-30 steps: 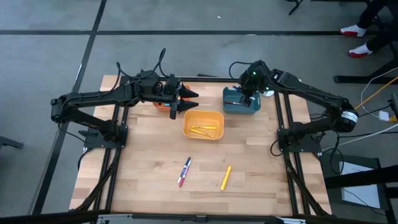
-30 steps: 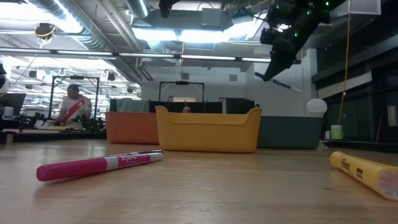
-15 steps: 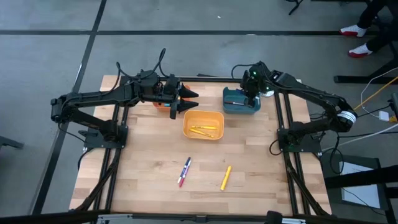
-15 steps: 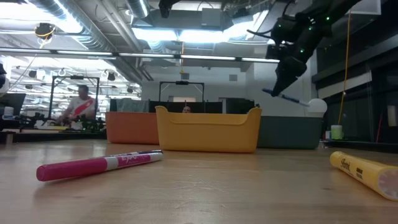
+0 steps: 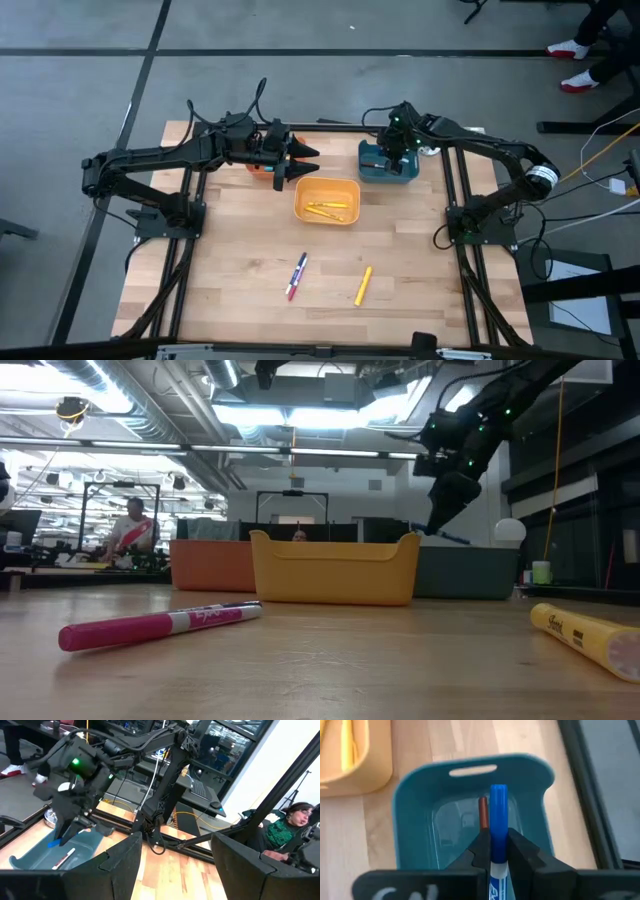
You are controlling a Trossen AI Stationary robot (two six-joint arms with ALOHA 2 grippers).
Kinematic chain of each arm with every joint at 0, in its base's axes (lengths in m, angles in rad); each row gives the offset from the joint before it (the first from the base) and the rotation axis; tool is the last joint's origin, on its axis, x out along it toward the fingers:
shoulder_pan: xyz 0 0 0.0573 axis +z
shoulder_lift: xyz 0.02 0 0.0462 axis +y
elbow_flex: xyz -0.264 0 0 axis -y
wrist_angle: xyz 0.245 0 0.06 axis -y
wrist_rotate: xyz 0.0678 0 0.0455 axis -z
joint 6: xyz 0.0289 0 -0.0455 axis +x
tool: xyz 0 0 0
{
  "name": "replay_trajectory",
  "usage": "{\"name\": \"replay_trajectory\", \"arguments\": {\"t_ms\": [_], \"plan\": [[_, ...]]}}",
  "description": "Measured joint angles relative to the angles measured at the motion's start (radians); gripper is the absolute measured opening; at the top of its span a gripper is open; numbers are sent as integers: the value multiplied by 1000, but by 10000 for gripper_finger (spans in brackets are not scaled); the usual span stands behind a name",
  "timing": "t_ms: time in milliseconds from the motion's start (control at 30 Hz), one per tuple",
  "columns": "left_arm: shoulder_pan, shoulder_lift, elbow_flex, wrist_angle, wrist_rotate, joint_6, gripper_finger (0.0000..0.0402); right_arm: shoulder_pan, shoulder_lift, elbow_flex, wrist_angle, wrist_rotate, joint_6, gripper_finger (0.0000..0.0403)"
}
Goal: Pick & Place Markers
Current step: Put the left blue marker pen into the blue bin, then put the big yellow highlighter pen into the orange bin
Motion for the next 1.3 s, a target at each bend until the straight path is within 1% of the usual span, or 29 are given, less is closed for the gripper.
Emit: {"name": "replay_trajectory", "arguments": {"t_ms": [200,367,867,967,1167,1300], "plan": [[0,0,0,0,0,0,232,0,60,0,0,42,-21,42],[0,0,0,0,0,0,232,0,86,0,1,44,-24,42],[0,0,0,0,0,-26,232,0,89,0,12,45,-54,42],[0,0,0,0,1,-42,232,0,89,0,12,45,-53,55],[0,0,0,0,1,-46,232,0,89,0,12,45,-49,105],[0,0,0,0,1,-46,232,0,89,0,12,45,-48,121]]}}
